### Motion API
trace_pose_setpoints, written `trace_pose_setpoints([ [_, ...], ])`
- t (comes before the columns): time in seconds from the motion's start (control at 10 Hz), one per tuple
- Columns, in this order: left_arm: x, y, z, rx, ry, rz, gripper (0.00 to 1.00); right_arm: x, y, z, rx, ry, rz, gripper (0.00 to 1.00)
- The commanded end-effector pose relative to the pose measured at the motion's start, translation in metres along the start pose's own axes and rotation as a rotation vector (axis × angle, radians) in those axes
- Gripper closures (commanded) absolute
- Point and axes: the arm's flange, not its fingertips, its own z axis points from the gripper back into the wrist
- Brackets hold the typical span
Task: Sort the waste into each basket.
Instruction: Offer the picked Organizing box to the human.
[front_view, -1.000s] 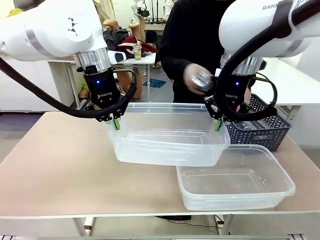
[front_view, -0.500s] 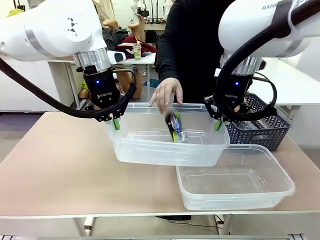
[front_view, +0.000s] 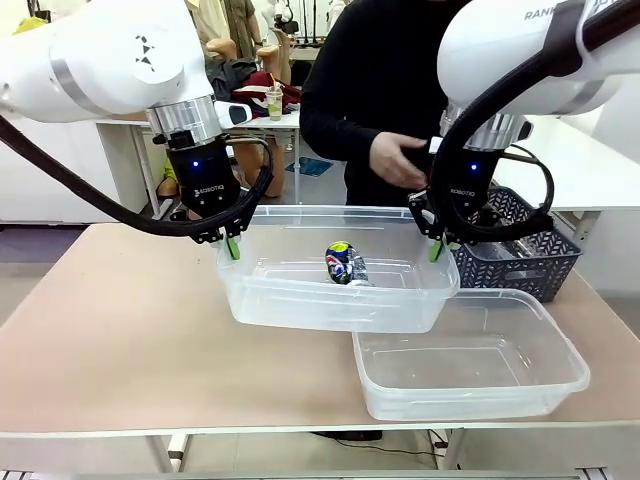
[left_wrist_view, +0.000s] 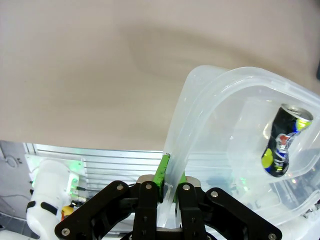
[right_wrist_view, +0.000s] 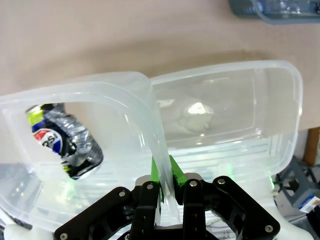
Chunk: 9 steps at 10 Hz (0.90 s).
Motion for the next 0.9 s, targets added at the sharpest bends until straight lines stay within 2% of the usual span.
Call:
trace_pose_setpoints([
  [0.0,0.0031,-0.0011,0.0064,-0.024,-0.014,0.022,0.94,-0.0021,-0.0006,0.0028,0.004,0.007,0.0,0.94],
  [0.8,0.0031,-0.0011,0.0064,-0.024,-0.014,0.022,0.94,-0.0021,-0.0006,0.0028,0.004,0.007,0.0,0.94],
])
